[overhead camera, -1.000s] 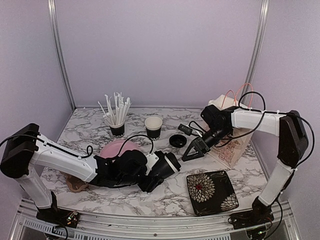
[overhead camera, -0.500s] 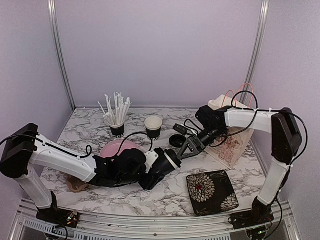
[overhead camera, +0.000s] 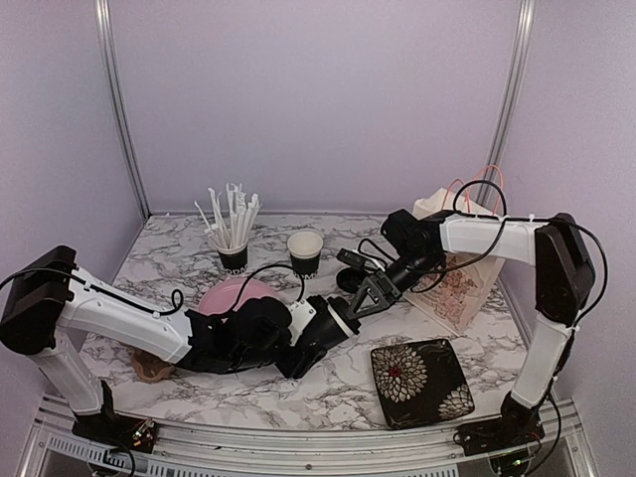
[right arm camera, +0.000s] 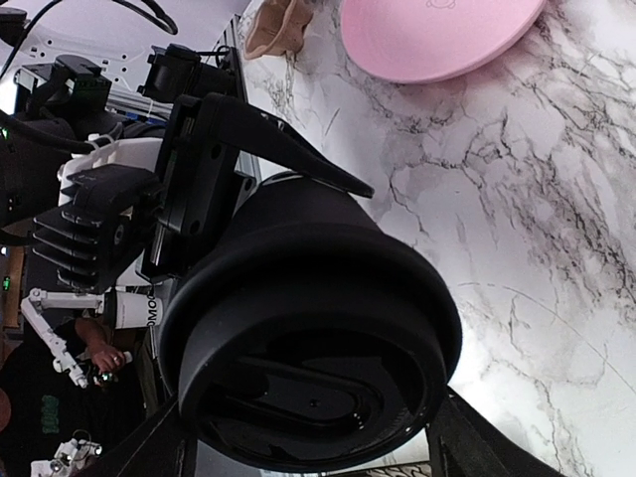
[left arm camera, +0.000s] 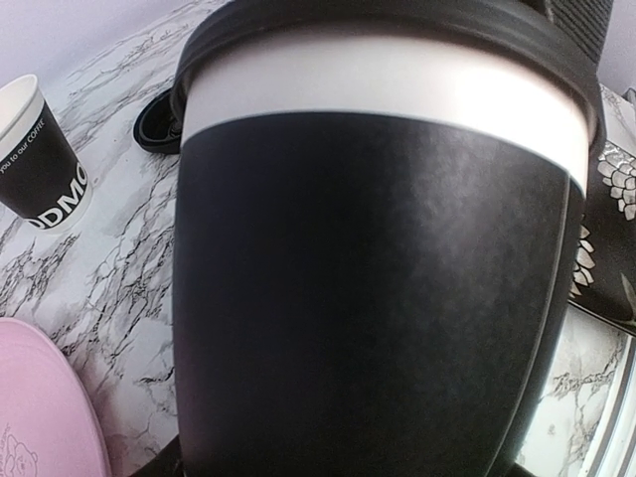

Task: Pack the takeout coffee

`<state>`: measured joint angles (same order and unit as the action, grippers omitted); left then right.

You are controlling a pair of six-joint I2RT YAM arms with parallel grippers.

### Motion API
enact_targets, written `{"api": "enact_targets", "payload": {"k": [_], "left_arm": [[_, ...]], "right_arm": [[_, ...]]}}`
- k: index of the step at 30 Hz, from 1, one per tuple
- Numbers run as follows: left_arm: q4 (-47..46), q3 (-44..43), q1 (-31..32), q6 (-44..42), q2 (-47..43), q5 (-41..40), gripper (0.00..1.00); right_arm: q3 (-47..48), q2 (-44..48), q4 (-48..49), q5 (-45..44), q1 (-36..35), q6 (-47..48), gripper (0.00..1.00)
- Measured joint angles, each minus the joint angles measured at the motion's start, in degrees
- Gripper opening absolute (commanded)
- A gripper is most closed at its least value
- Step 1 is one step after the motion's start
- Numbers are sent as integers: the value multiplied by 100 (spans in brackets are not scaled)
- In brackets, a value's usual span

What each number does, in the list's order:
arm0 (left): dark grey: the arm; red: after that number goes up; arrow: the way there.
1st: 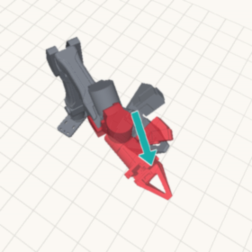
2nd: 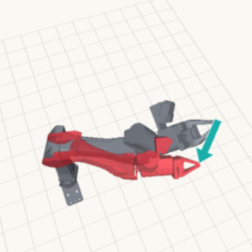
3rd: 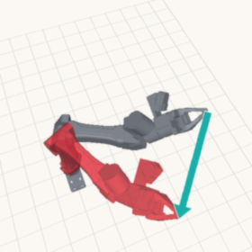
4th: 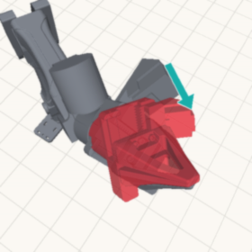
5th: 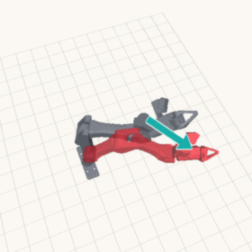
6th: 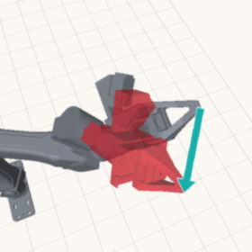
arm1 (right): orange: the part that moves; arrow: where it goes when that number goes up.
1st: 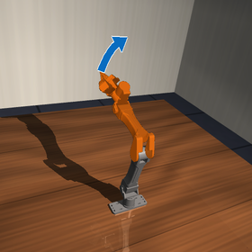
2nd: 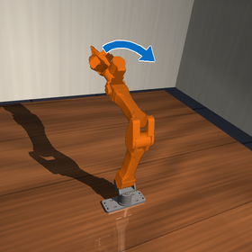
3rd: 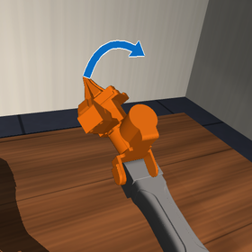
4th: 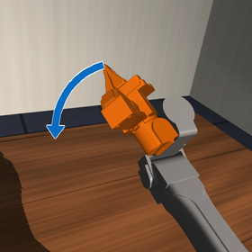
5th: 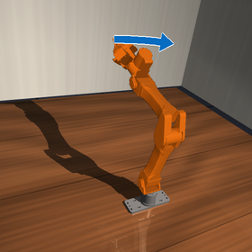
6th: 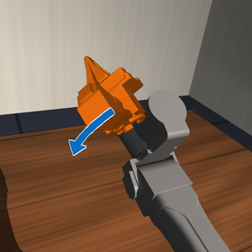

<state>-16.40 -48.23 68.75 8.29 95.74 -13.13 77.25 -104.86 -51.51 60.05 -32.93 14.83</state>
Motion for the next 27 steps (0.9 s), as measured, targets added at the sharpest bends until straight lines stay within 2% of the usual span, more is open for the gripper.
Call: {"api": "enact_targets", "payload": {"k": [5, 11, 12, 13, 18, 23, 27], "left_arm": [[-2, 0, 22, -2, 0, -90, 75], [-9, 0, 28, 2, 0, -249, 89], [-9, 0, 31, 22, 0, -271, 97], [-22, 13, 31, 33, -2, -289, 99], [46, 422, 59, 160, -439, -225, 99], [638, 673, 85, 404, -1613, -83, 99], [1165, 678, 85, 616, -2503, -223, 99]], "right_arm": [[107, -31, -15, -111, -17, 28, 61], [284, -31, -17, -317, -94, 179, 58], [308, -31, -24, -369, -109, 219, 57], [356, -33, -48, -444, -125, 284, 57], [737, -37, -269, -946, -136, 732, 54], [1259, -37, -485, -1427, -214, 1325, 54], [1668, -37, -852, -2017, -608, 1969, 54]]}}
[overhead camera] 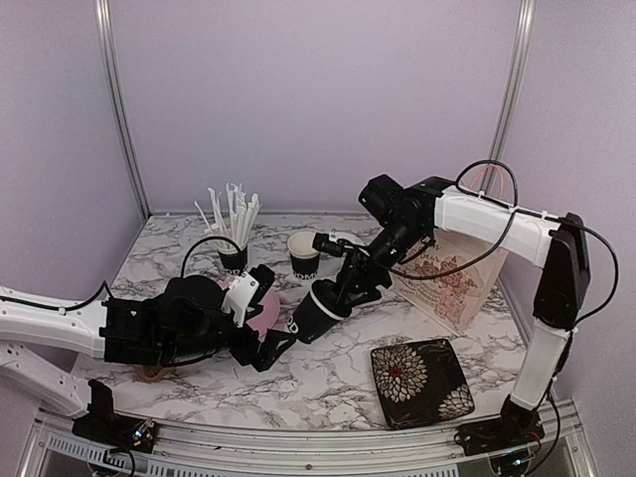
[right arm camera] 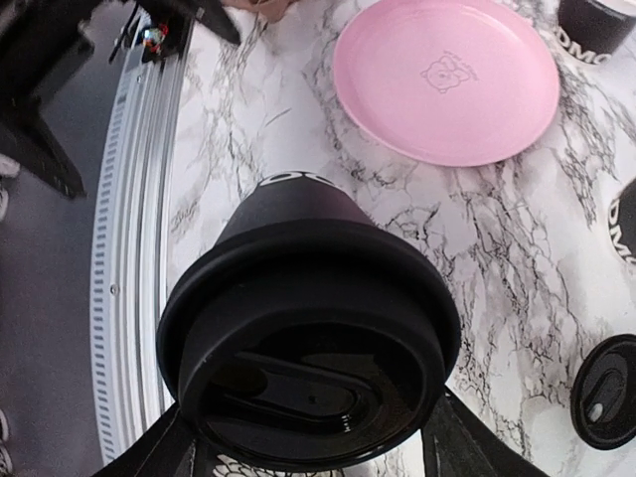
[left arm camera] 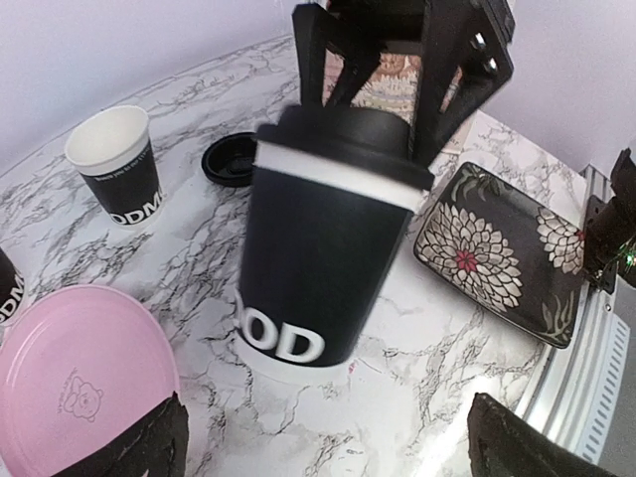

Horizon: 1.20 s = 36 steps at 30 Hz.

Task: Pack the takeout coffee

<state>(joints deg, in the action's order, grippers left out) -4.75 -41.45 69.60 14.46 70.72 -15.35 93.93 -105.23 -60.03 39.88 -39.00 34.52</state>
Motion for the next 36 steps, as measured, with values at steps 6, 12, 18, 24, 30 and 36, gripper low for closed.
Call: {"api": "enact_targets", "payload": {"k": [6, 12, 18, 24, 30, 36], "left_arm": [[444, 234, -63, 315, -647, -409, 99], [837, 446, -258, 730, -955, -870, 99], [1075, 446, -479, 1128, -1045, -1198, 99], [1108, 446, -496, 1360, -1025, -1237, 99], [1108, 446, -496, 1416, -992, -1233, 99], [1106, 446, -511, 1499, -986, -1150, 99]], "right_arm": [[433, -22, -566, -1110, -813, 734, 55], [442, -31, -750, -2258, -1333, 1062, 56], [256, -31, -763, -3038, -1687, 1117, 59], [256, -81, -772, -3289, -2002, 1163, 61], [313, -262, -774, -3405, -2144, 1207, 71], [398, -319, -809, -3432, -2159, 1226, 82]]}}
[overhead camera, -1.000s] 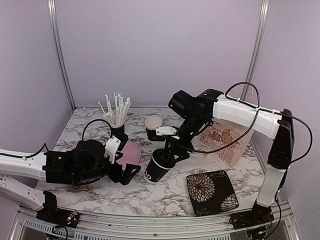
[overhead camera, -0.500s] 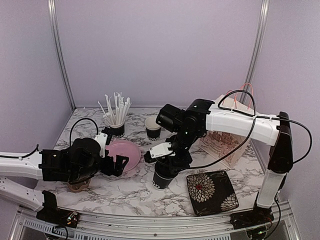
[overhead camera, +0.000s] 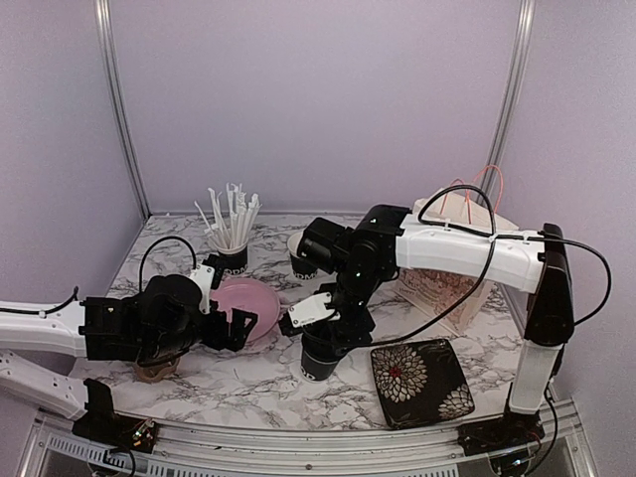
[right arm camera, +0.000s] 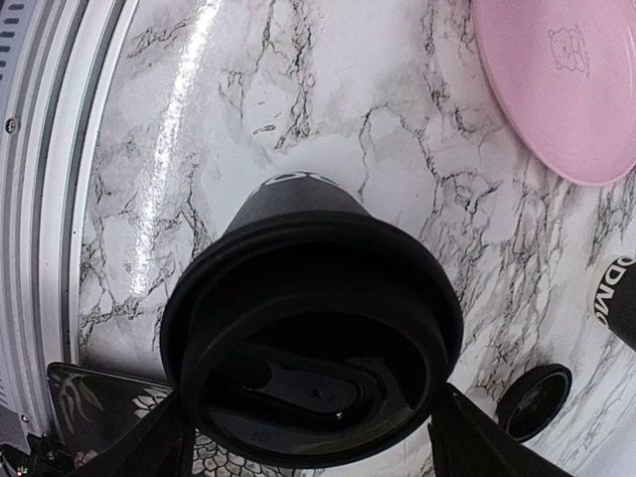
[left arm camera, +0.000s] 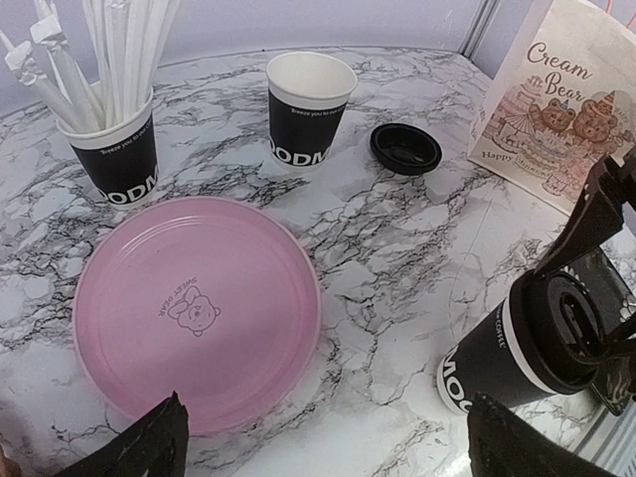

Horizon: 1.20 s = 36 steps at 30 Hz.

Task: Pack the takeout coffee

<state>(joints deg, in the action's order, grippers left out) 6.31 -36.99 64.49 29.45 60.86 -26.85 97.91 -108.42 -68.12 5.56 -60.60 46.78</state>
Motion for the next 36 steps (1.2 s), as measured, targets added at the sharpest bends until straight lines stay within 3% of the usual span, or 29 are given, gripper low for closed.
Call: {"api": "enact_targets", "payload": {"k": [7, 13, 17, 21, 23, 27, 30, 36], "left_arm": [[-105, -116, -4, 127, 472, 450, 99], [-813, -367, -70, 271, 1082, 1147, 99], [-1259, -426, -160, 424, 1427, 1532, 95], [-1580, -538, -212, 527, 1770, 1838, 91], [-1700, -538, -229, 579, 1864, 1996, 89], [-1980, -518, -289, 691, 1961, 2269, 85], [-2162, -470, -321, 767, 2009, 2424, 83], [-2389, -369, -339, 918, 2236, 2669, 76]], "right_arm": [[221, 0, -39, 105, 0, 24, 84], [348, 24, -52, 175, 9, 13, 84], [260, 264, -48, 514, 221, -131, 75], [-289, 813, 339, 1602, 1110, -702, 55], [-748, 1032, 643, 2328, 1768, -1073, 50], [-1788, 997, 1005, 3654, 2750, -1725, 52], [-2212, 643, 1025, 4354, 2774, -1989, 53], [-2068, 109, 988, 5252, 2669, -2135, 57]]}}
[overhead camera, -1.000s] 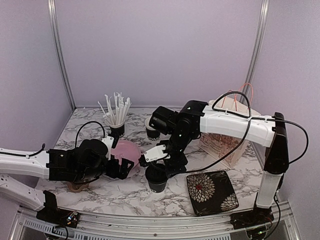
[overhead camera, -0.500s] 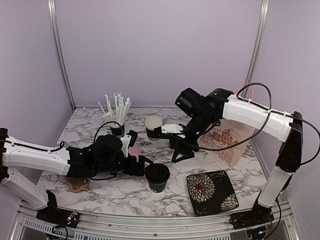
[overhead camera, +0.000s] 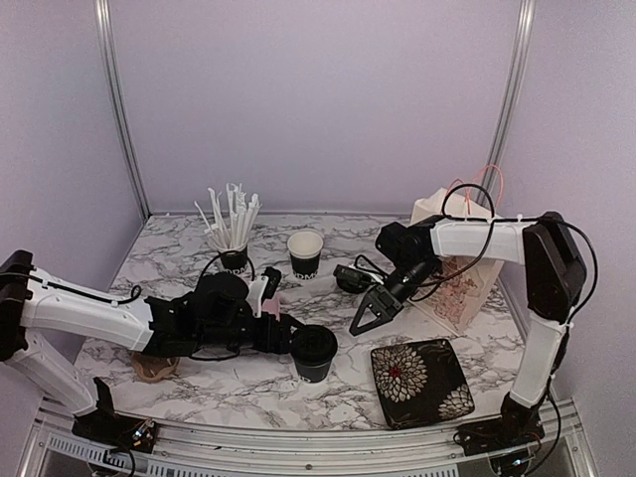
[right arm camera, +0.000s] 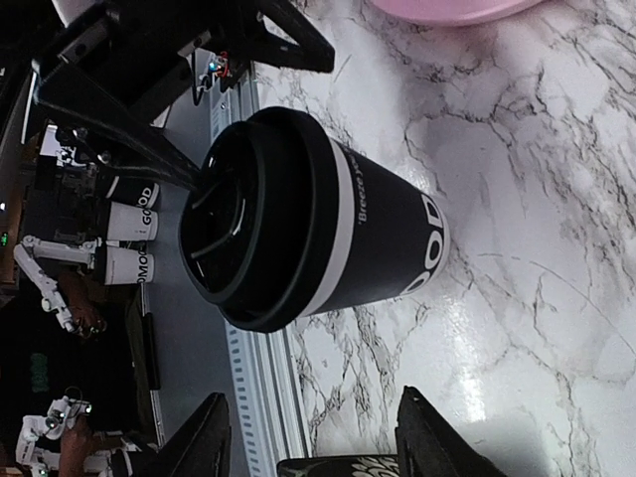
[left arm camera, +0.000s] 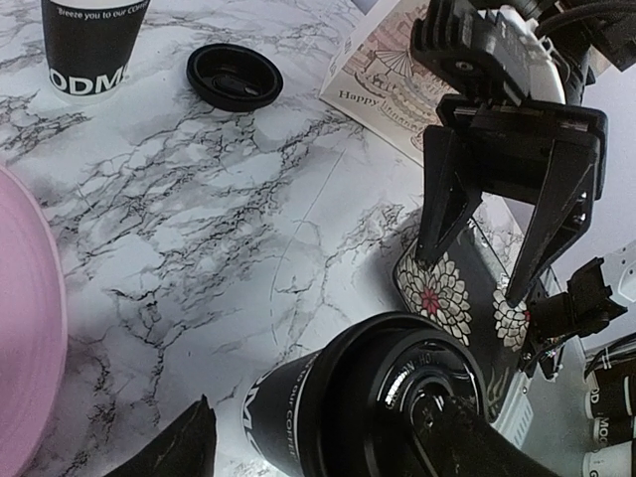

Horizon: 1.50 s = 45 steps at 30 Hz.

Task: Pack the takeout coffee

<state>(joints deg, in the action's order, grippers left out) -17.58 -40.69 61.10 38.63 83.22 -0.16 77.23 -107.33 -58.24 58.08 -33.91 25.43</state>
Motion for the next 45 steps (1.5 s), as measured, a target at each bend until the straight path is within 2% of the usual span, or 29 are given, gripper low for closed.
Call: {"api": "enact_targets", "payload": {"k": [5, 8, 17, 26, 33, 40, 45], "left_arm": [[-240, 33, -11, 164, 273, 223, 69], [-400, 42, -31, 304, 352, 321, 66], [-758, 173, -70, 566, 433, 490, 63], [-1056, 245, -90, 660, 531, 634, 58], [-1401, 247, -181, 737, 745, 785, 53], [-1803, 273, -385, 957, 999, 977, 50], [-2074, 321, -450, 1095, 1110, 1045, 48]], "right_arm": [[188, -323, -61, 372, -83, 9, 59], [223, -450, -120, 472, -223, 7, 56], [369, -883, -289, 710, -446, 24, 40], [439, -1104, -479, 1062, -382, -92, 34], [365, -1322, -452, 1539, -240, -800, 17], [328, -1657, -507, 2109, -212, -1504, 15], [369, -1718, -529, 2107, -212, -1733, 15]]}}
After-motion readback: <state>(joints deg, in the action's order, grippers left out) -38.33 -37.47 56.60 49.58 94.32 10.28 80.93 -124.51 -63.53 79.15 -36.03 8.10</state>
